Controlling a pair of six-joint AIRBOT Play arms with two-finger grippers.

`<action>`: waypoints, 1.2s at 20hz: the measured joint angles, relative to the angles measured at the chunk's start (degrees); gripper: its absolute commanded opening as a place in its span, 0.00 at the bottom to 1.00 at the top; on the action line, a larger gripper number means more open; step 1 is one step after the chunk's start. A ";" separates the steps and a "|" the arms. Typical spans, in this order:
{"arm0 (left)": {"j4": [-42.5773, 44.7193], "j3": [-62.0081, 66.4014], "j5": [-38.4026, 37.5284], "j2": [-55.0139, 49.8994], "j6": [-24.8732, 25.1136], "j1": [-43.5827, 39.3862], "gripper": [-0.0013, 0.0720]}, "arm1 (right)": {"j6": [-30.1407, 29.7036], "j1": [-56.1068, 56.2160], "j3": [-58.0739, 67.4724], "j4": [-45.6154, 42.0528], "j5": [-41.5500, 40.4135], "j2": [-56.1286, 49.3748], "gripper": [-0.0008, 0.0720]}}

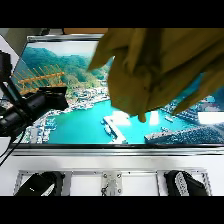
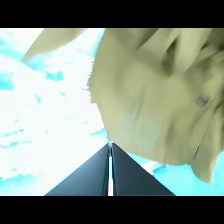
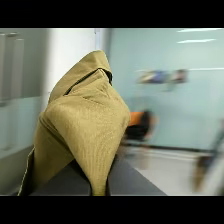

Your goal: Fold the clothes and pants, and hang the long-sleeved shirts on hangers.

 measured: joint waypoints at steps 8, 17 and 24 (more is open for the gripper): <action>0.04 5.35 1.03 -10.36 1.22 -2.05 0.04 | -0.04 -22.60 1.22 -0.33 -19.28 5.14 0.02; 0.17 7.82 1.01 -13.94 4.20 -0.09 0.04 | -0.20 -29.57 12.81 -7.19 -39.41 2.16 0.02; 0.00 7.89 0.98 -14.01 4.42 1.60 0.04 | -0.13 -29.94 18.05 -9.25 -42.62 0.42 0.02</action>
